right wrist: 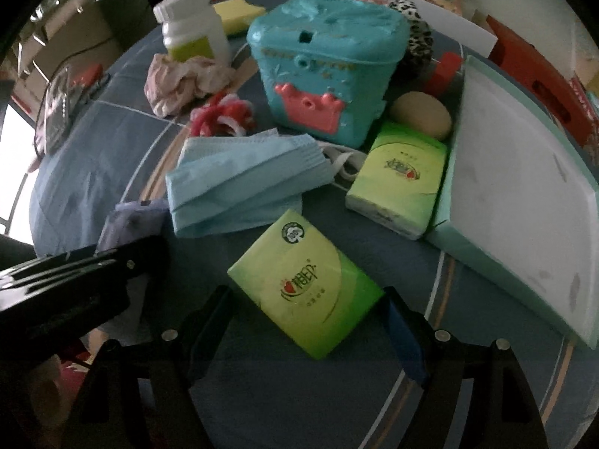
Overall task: Organize soft objects
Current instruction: 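Grasp the green tissue pack with the right tool and lift it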
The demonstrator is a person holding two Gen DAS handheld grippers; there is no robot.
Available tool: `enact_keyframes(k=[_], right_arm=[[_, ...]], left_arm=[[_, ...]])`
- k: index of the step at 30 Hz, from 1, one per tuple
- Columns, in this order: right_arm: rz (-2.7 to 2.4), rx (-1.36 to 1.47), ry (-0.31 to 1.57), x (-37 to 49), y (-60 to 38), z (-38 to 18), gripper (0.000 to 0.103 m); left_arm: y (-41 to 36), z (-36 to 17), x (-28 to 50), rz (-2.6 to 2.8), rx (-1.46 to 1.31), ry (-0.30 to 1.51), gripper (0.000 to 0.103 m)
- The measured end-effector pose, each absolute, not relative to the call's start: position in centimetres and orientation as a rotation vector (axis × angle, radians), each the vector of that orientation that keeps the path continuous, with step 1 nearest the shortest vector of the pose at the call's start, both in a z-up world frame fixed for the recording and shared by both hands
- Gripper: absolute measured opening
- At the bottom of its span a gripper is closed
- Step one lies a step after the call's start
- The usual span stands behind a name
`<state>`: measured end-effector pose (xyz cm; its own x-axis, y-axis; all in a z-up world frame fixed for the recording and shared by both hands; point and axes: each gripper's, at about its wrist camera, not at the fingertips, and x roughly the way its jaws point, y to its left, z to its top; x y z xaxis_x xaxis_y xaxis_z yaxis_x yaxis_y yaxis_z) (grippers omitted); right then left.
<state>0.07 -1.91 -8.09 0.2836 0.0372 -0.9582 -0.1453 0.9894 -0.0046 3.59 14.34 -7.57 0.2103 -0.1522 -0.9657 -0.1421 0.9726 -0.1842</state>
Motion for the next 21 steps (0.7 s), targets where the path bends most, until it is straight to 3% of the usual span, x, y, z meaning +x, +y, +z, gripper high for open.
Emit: enact_keyframes(k=[21], right_arm=[[0.123,-0.127,1.221,0.6,-2.3,-6.7,0.078]], left_arm=[[11.3,-6.0,2.4,0.003,-0.23,1.369,0.044]])
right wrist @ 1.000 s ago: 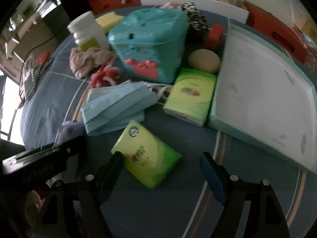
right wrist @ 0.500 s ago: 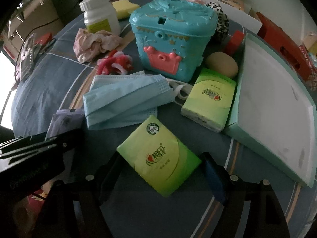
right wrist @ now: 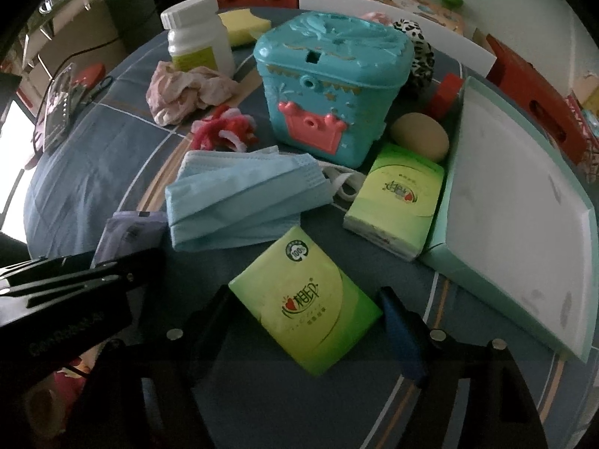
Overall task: Organize soft objects
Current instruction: 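Grasp the green tissue pack with the right tool and lift it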
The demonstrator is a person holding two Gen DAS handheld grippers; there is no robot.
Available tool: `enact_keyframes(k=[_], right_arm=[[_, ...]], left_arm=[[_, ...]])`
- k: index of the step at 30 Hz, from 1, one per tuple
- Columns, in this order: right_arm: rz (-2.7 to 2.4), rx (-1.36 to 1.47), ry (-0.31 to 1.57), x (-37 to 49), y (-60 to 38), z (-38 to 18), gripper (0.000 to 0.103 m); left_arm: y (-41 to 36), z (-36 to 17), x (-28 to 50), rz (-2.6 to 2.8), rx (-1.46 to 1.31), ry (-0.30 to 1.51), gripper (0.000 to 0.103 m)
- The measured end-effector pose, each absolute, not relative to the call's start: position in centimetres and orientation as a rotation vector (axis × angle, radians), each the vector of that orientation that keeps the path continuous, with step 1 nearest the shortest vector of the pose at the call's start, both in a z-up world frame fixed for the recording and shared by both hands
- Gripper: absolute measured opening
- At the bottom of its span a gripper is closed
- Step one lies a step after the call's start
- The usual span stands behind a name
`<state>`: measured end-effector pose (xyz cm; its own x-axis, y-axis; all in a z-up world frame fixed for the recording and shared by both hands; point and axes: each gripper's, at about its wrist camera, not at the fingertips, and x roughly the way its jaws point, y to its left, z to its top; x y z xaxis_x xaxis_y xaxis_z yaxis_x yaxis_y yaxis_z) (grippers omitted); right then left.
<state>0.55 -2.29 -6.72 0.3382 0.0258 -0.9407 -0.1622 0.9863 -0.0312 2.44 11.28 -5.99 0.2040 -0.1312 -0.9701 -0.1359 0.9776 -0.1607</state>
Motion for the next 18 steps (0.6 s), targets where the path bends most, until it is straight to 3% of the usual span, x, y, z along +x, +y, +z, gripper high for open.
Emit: enact_keyframes(k=[18], right_arm=[[0.148,-0.04,1.168,0.5,-5.1,-4.1,0.067]], left_arm=[[10.1,-6.8,2.4,0.007,-0.233,1.359,0.044]])
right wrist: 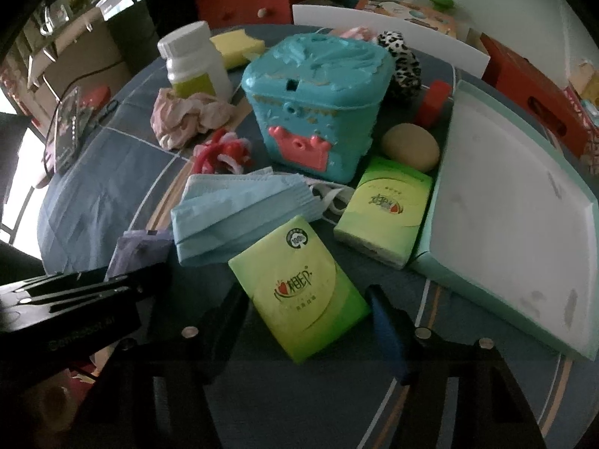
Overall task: Organize soft objects
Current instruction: 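Grasp the green tissue pack with the right tool and lift it, then carry both items over the white tray and release them inside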
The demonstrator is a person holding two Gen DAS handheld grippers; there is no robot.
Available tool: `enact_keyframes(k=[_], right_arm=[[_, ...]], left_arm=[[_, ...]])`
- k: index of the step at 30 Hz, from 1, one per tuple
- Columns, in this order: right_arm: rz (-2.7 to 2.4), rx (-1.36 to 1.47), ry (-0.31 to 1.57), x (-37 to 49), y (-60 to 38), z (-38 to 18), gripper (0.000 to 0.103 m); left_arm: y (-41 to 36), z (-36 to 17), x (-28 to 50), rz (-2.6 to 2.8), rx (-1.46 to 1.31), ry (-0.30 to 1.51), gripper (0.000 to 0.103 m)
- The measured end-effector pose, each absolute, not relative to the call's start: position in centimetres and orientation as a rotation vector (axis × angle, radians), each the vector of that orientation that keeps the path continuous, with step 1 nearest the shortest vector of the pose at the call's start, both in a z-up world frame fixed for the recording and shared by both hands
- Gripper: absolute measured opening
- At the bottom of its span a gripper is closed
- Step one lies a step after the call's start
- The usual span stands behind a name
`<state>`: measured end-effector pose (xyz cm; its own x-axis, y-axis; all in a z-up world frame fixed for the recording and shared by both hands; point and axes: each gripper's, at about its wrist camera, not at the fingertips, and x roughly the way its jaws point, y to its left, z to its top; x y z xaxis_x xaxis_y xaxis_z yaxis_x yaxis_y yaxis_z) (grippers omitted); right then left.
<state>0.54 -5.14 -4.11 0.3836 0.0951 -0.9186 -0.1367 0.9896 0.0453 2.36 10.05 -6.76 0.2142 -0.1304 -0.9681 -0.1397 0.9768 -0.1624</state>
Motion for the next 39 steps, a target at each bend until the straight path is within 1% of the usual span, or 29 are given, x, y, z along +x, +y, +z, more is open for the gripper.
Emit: enact_keyframes(k=[11,15,20,23,29,34,39], right_arm=[[0.122,0.013,1.107,0.1,-7.4,-2.1,0.066],[0.106,0.026,1.074,-0.5,-8.0,-0.7,0.066],[0.07,0.05,1.009,-0.7,-9.6,1.8,0.066],[0.005,0.051,0.971,-0.8,-11.1,3.2,0.066],[-0.165,0.087,0.958,0.2,-15.7,5.0,0.066],[-0.32,0.119,0.955,1.6,-20.1,5.9,0.066],[-0.396,0.19,0.949,2.2,-24.3,5.3,0.066]], left_arm=[[10.3,-4.3,1.5,-0.019,-0.238,1.292,0.044],[10.6,-2.3,1.1,-0.021,-0.239,1.245,0.044],[9.6,1.4,1.4,-0.06,-0.233,1.176,0.044],[7.7,4.1,2.5,-0.111,-0.206,1.126,0.044],[2.3,7.2,4.7,-0.231,-0.148,1.062,0.044],[-2.9,7.9,5.9,-0.339,-0.083,1.041,0.044],[-7.8,6.9,7.7,-0.409,-0.007,1.055,0.044]])
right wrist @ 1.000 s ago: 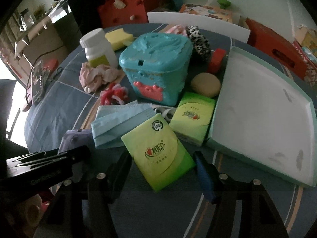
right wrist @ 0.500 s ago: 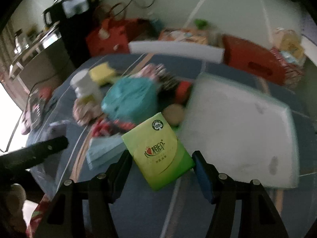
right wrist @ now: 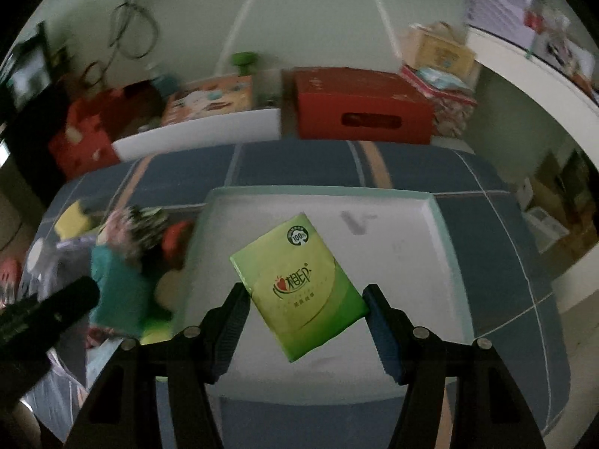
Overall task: Organize soft objects
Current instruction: 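Carry both items over the white tray and release them inside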
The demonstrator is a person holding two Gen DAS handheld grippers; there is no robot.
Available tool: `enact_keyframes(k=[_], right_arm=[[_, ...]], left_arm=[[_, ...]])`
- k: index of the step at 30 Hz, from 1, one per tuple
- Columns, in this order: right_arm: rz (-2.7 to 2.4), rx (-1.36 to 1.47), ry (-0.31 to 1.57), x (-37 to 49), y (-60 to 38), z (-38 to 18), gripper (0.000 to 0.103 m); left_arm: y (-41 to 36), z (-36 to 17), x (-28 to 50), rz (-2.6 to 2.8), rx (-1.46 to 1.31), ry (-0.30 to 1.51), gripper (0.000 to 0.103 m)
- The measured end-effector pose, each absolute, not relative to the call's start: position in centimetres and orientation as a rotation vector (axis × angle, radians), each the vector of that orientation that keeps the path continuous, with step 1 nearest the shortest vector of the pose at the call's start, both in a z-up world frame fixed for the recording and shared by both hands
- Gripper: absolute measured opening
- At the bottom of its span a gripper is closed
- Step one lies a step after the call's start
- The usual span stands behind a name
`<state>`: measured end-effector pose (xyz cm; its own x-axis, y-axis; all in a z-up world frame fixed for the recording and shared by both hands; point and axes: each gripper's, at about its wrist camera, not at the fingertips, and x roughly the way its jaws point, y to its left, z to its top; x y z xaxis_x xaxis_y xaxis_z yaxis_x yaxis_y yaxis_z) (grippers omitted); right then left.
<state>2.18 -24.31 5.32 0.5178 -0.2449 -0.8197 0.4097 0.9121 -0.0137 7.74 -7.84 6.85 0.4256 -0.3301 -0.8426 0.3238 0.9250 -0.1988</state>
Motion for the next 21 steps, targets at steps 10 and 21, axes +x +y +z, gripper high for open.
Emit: enact_keyframes(k=[10,21], right_arm=[[-0.553,0.312,1.007,0.8,-30.9,1.5,0.066],[-0.625,0.357,1.01,-1.1,-33.0,1.3,0.067]], left_arm=[[-15.7,3.4,8.8,-0.548,0.106,1.049,0.044],[-17.7,0.6,8.0,-0.601,0.105,1.071,0.089]])
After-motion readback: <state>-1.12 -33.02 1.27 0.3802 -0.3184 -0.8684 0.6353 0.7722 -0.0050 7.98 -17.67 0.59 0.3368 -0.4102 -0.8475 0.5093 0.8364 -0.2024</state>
